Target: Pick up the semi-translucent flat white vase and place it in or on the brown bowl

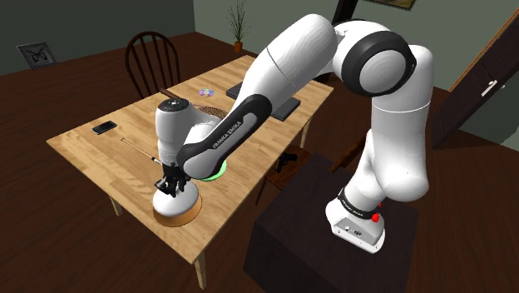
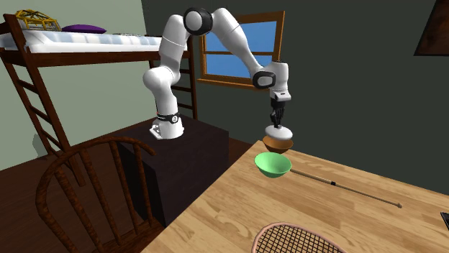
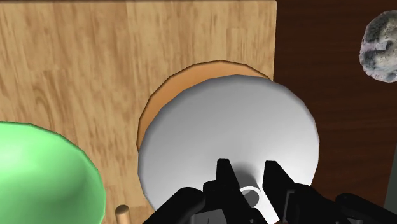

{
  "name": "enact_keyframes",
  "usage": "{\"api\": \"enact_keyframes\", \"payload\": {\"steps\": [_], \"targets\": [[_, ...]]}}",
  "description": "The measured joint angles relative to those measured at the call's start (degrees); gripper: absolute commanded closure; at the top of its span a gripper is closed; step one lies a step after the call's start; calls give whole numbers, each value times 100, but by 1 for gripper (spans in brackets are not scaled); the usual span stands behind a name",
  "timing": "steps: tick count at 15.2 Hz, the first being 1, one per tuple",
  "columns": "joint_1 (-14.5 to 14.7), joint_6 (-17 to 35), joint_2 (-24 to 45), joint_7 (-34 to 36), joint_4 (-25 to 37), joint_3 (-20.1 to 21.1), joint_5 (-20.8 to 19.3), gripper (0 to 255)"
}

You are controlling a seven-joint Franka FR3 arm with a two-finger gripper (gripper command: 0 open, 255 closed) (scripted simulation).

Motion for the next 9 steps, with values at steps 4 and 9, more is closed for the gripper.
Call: {"api": "enact_keyframes", "payload": {"steps": [4, 9], "targets": [[20, 220, 215, 11, -6, -26, -32, 255], [40, 323, 327, 28, 5, -40, -51, 255]]}}
